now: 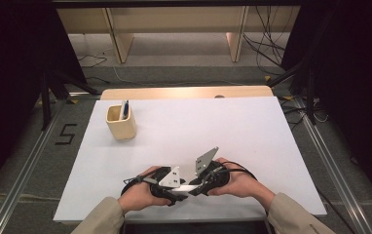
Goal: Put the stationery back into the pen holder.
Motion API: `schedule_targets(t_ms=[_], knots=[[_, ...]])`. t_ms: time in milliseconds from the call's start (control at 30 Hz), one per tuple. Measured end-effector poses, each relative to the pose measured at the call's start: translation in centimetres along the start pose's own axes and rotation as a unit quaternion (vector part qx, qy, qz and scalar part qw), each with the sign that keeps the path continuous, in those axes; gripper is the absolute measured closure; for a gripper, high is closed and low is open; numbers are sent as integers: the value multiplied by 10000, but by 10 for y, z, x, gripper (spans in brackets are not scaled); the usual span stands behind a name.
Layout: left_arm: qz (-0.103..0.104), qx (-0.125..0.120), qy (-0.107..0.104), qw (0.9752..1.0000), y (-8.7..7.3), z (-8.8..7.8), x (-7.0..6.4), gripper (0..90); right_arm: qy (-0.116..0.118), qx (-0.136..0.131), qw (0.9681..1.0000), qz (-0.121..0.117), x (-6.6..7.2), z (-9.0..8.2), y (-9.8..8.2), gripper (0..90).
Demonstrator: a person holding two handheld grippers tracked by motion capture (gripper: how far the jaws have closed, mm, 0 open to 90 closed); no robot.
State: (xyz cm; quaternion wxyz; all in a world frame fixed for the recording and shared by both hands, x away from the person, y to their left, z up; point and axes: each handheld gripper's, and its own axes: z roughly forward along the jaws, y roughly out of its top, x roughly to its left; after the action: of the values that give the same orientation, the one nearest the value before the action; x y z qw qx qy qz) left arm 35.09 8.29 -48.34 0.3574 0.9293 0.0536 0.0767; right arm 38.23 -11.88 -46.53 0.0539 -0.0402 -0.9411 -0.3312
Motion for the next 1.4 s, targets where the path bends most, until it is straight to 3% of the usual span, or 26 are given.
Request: schedule_targets(t_ms=[1400], knots=[[79,283,-53,9996,7,3,0,655,-27,20,10000,-75,1,0,2,672]])
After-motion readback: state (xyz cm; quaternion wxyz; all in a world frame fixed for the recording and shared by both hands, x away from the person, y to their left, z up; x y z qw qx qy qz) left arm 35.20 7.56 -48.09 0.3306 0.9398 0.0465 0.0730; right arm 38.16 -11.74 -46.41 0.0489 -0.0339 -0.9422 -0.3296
